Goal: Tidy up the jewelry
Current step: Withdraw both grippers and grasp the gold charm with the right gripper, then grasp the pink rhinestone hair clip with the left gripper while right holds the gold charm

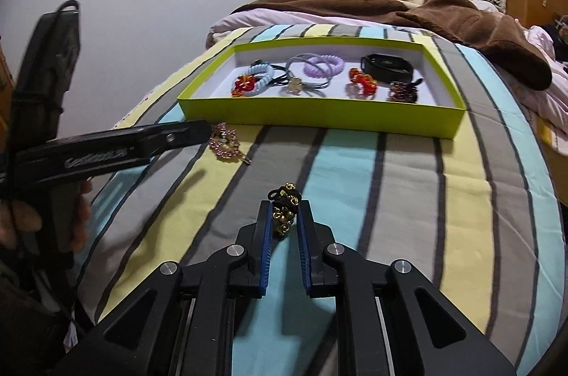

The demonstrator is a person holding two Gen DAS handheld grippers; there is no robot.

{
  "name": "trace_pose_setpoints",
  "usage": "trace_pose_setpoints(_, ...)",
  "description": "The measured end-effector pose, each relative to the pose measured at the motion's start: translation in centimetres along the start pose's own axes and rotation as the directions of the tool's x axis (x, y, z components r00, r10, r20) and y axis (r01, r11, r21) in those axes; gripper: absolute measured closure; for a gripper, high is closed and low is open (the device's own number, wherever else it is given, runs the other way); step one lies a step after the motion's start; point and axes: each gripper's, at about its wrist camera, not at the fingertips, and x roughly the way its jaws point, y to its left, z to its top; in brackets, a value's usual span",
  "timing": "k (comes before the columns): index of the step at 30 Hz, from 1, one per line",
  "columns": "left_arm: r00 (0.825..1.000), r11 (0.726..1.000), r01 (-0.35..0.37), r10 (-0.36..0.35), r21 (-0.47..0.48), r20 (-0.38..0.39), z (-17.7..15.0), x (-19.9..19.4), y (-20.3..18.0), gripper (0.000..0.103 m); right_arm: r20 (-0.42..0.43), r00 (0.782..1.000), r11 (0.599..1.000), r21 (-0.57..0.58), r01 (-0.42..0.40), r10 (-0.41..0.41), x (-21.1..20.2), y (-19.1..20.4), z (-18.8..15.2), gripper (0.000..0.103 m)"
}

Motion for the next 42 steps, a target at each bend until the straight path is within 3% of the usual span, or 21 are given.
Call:
trace_pose_setpoints(8,1.000,1.000,0.002,-0.001,0.026,-0.022,0.1,1.7,-1.0,0.055,0.020,1.000,0.999,0.034,0.012,-0.013,-1.6,-1.8,-0.4,0.089)
trace_pose_setpoints(11,0.998,0.999,0.045,-0.044,0.030,-0.036,-0.3,1.4,-1.6,0.055,0.026,1.000,0.999,0.046,0.014,-0.016,-2.0,-2.3,-0.5,0.089)
trace_pose_setpoints(20,0.994,0.992,0.093,-0.087,0.085,-0.070,-2.6,0.7,-5.1,0.055,0.043,0.998,0.995,0.093,0.035,-0.039,-3.3,-4.7,-1.1,0.089)
trace_pose_setpoints(26,0.986,0.976,0.143,-0.126,0.164,-0.107,-4.0,0.2,-8.3,0.054,0.053,0.997,0.990,0.131,0.046,-0.053,-4.1,-6.5,-1.6,0.089)
trace_pose_setpoints(31,0.994,0.939,0.077,-0.048,0.336,-0.096,-4.4,0.0,-10.2,0.054,0.057,0.996,0.987,0.152,0.053,-0.062,-4.5,-7.5,-1.8,0.089)
trace_pose_setpoints(34,0.996,0.932,0.053,-0.023,0.359,-0.088,-3.7,0.4,-10.1,0.054,0.054,0.997,0.987,0.152,0.046,-0.054,-4.4,-7.4,-2.0,0.089)
trace_pose_setpoints(37,0.997,0.905,0.014,0.018,0.425,-0.072,-3.6,0.9,-10.7,0.054,0.053,0.997,0.989,0.146,0.040,-0.048,-4.3,-7.2,-2.0,0.089)
trace_pose_setpoints(42,0.995,0.898,0.047,-0.002,0.437,-0.103,-3.6,1.8,-10.9,0.054,0.050,0.998,0.989,0.143,0.040,-0.047,-4.2,-7.1,-2.0,0.089)
